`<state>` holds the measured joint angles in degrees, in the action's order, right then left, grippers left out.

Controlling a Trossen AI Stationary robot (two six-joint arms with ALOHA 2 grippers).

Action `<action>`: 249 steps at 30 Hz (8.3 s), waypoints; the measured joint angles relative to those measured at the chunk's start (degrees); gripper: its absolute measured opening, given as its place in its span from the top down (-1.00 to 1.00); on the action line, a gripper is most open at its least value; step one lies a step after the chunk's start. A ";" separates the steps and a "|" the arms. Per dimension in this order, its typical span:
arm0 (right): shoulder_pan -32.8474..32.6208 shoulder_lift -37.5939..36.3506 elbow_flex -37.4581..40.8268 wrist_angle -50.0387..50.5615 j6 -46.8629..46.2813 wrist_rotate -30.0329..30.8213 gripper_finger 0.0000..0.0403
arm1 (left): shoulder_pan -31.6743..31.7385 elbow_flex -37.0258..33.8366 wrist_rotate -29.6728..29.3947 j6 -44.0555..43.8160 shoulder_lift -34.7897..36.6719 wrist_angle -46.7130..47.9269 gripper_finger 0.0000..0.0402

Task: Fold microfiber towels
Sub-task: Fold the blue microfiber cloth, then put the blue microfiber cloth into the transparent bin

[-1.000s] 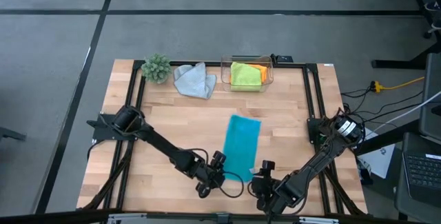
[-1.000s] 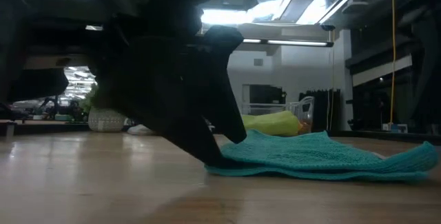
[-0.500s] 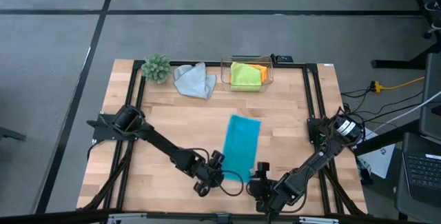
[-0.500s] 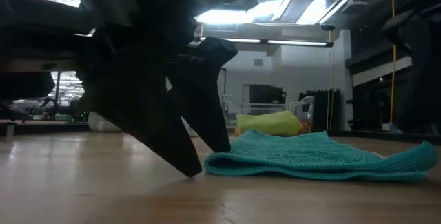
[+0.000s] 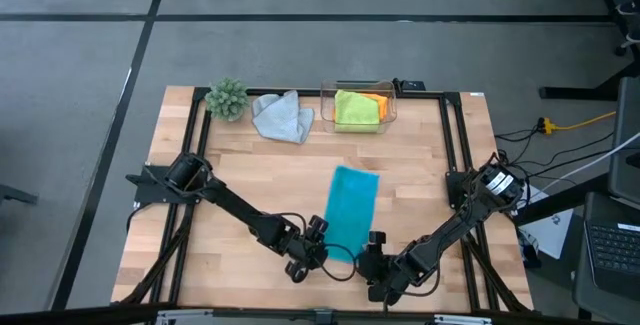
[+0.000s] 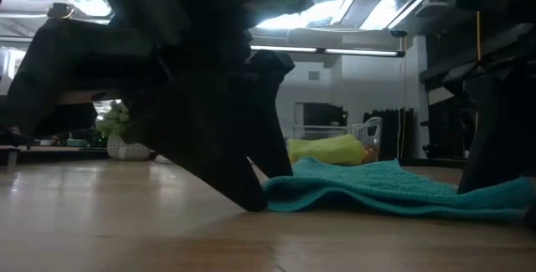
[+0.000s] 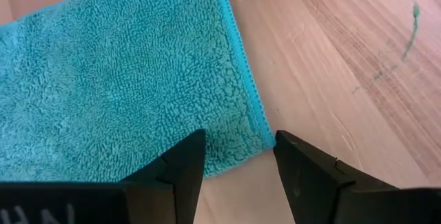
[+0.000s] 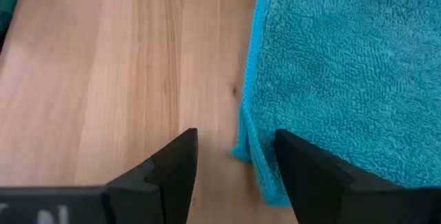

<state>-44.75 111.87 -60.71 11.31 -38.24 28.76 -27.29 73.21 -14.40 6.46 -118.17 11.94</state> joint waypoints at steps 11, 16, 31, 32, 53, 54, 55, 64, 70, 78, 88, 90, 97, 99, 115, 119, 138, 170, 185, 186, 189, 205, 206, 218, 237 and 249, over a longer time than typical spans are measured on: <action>1.20 0.00 -0.11 2.87 -2.63 -0.03 0.11 | 0.24 -0.05 0.00 -0.04 -0.18 -0.79 0.15; 1.31 -0.02 -0.11 3.61 -3.45 0.10 0.36 | 0.59 -0.09 -0.19 -0.03 -0.31 -1.55 0.20; 1.36 0.00 0.02 4.28 -3.25 2.07 0.93 | 0.74 -0.24 -1.92 0.28 -0.55 -2.45 0.95; 1.38 0.00 0.02 4.28 -3.26 2.13 0.94 | 0.76 -0.25 -2.94 0.30 -0.55 -2.39 0.97; -1.54 0.15 -19.24 21.85 -6.46 10.13 0.98 | -6.47 -0.26 -12.03 -0.33 10.85 -2.25 1.00; -1.71 0.15 -20.12 22.41 -7.07 10.13 0.98 | -6.95 -0.26 -12.02 -0.33 11.56 -2.25 1.00; -1.87 0.13 -20.92 22.96 -7.84 10.13 0.98 | -7.43 -0.26 -12.04 -0.35 12.31 -2.28 1.00; -1.40 0.07 -22.33 28.45 -9.75 11.10 0.98 | -9.66 -0.15 -14.70 -0.37 15.06 -1.35 1.00; 0.16 0.07 -22.25 34.85 -13.88 16.69 0.98 | -7.62 -0.17 -16.85 -2.56 15.03 2.70 1.00; 3.87 0.07 -22.25 35.47 -11.78 16.42 0.98 | -3.62 -0.17 -18.96 -6.36 15.03 6.33 1.00; 8.47 0.07 -22.23 38.56 -11.21 15.15 0.98 | -0.26 -0.17 -19.05 -12.77 15.03 13.73 1.00; 9.05 0.07 -22.23 38.56 -11.21 14.61 0.98 | 0.39 -0.20 -19.06 -13.91 15.03 14.73 1.00; 10.31 0.17 -22.23 38.53 -12.24 13.20 0.98 | 2.08 -2.93 -18.98 -14.03 15.03 14.35 1.00; 10.44 0.77 -22.23 38.52 -12.31 12.90 0.98 | 2.50 -4.08 -18.94 -14.05 15.03 14.22 1.00; 12.66 4.75 -22.18 43.25 -18.80 11.97 0.98 | 3.93 -5.05 -18.95 -13.56 15.01 10.93 1.00; 13.09 4.74 -22.18 44.78 -20.02 11.69 0.98 | 4.65 -5.05 -18.74 -13.60 15.01 10.80 1.00; 13.28 4.74 -22.18 44.76 -19.33 10.60 0.92 | 9.07 -5.43 -12.83 -15.20 15.01 8.48 0.72; 14.42 4.74 -29.38 51.99 -18.25 0.65 0.17 | 4.37 -6.88 -16.50 -20.01 25.34 17.32 0.46; 11.85 4.74 -29.03 35.58 1.28 -6.13 0.18 | -3.39 -6.84 -16.54 -25.56 32.08 18.27 0.46; 11.85 4.74 -29.03 34.06 2.71 -6.09 0.18 | -3.39 -6.84 -16.57 -25.55 32.08 18.27 0.46; 11.87 4.74 -29.03 30.01 5.64 -6.33 0.18 | -3.37 -6.84 -16.67 -25.47 32.08 18.27 0.46; 12.30 7.55 -28.98 21.64 8.28 -13.21 0.09 | -3.37 -6.84 -16.67 -25.40 32.08 18.47 0.46; 12.28 8.23 -28.98 20.93 9.05 -14.05 0.05 | -3.38 -6.86 -16.67 -25.40 32.08 18.47 0.46; 12.52 12.18 -29.21 20.49 16.95 -12.91 -0.34 | -3.37 -6.88 -16.65 -25.38 32.06 18.50 0.46; 13.68 12.17 -27.53 23.97 15.87 0.37 -0.31 | -3.37 -6.88 -16.65 -25.40 32.06 18.49 0.46; 15.04 11.67 -22.03 20.64 12.69 -0.36 -0.31 | -3.37 -6.88 -16.65 -25.38 32.06 18.51 0.46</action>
<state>-29.71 123.54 -82.74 31.95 -25.55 28.40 -30.65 66.32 -31.05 -18.92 -86.11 30.45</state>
